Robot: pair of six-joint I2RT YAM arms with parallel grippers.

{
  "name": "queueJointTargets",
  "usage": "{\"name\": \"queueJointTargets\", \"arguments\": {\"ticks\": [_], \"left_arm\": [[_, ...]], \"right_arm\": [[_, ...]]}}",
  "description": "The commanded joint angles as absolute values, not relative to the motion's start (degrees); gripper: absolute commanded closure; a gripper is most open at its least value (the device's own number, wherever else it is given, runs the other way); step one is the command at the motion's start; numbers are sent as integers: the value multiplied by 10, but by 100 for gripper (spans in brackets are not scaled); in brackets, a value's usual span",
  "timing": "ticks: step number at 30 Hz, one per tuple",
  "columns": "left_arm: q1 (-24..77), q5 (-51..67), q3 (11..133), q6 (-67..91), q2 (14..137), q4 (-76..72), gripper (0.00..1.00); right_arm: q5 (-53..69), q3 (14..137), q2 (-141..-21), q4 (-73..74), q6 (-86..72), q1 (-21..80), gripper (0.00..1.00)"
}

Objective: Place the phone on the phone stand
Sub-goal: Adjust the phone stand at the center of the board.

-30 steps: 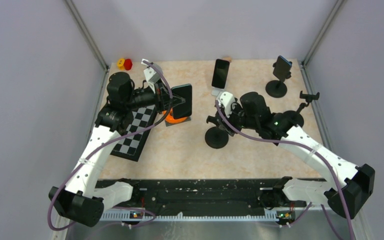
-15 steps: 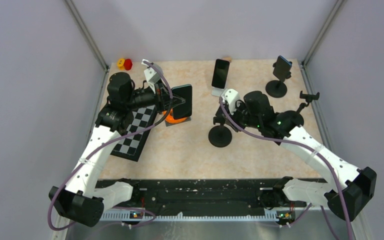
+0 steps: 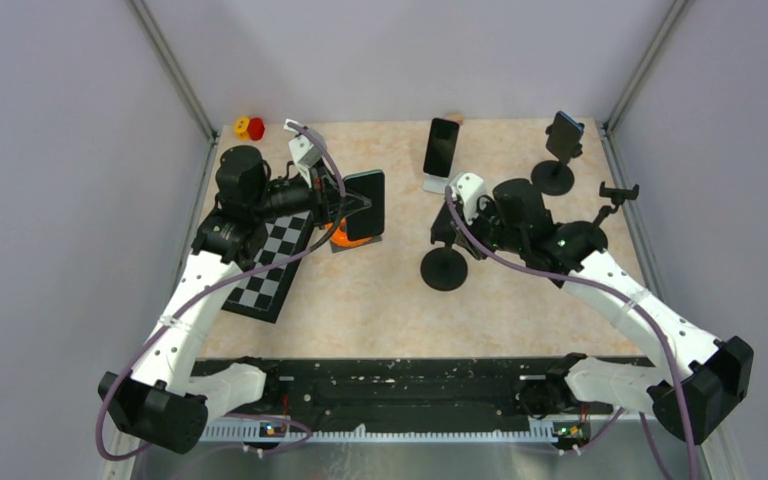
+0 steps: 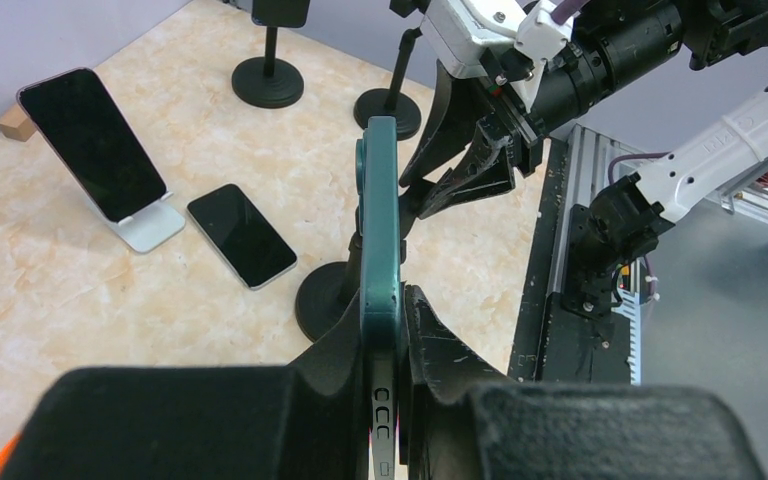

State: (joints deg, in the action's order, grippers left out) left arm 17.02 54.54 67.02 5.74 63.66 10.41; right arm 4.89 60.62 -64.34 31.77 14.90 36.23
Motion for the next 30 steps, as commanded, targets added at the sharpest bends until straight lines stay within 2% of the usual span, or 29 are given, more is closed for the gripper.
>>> {"name": "queueJointTargets", "arguments": {"ticks": [1, 8, 25, 30], "left_arm": [[169, 559, 675, 63, 634, 54, 100], [169, 562, 673, 59, 635, 55, 100], [169, 570, 674, 56, 632, 59, 100], [169, 572, 674, 56, 632, 61, 100]], "right_arm": [[55, 614, -631, 326, 150, 352, 86], [141, 616, -636, 297, 191, 332, 100], [385, 648, -696, 245, 313, 313, 100], [411, 683, -741, 248, 325, 306, 100]]}}
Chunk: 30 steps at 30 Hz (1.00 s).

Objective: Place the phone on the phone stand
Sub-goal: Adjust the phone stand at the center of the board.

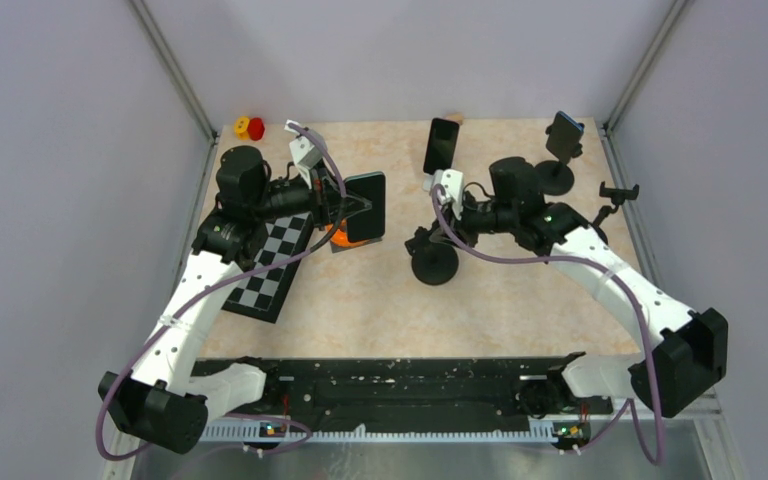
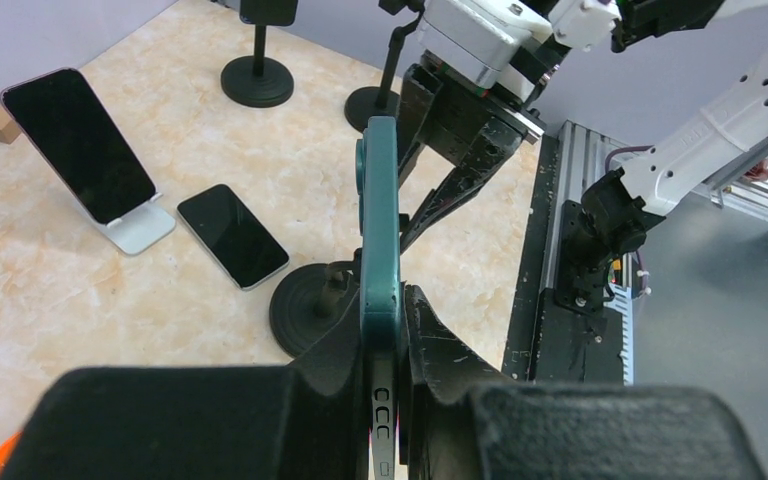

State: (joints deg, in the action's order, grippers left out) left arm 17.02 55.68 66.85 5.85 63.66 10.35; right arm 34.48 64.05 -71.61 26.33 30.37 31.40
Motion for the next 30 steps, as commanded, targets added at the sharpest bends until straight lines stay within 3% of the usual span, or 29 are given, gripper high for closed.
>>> {"name": "queueJointTargets", "arguments": {"ticks": [1, 14, 24, 30], "left_arm": [[169, 574, 675, 56, 631, 61, 100], [168, 582, 680, 52, 648, 53, 100], [169, 587, 673, 56, 651, 43, 100], [170, 588, 671, 59, 650, 41, 100]], "right_arm": [[419, 688, -745, 248, 327, 299, 100], [414, 689, -748, 295, 356, 200, 99], [350, 618, -688, 248, 268, 192, 58], [310, 597, -658, 237, 217, 192, 47]]}}
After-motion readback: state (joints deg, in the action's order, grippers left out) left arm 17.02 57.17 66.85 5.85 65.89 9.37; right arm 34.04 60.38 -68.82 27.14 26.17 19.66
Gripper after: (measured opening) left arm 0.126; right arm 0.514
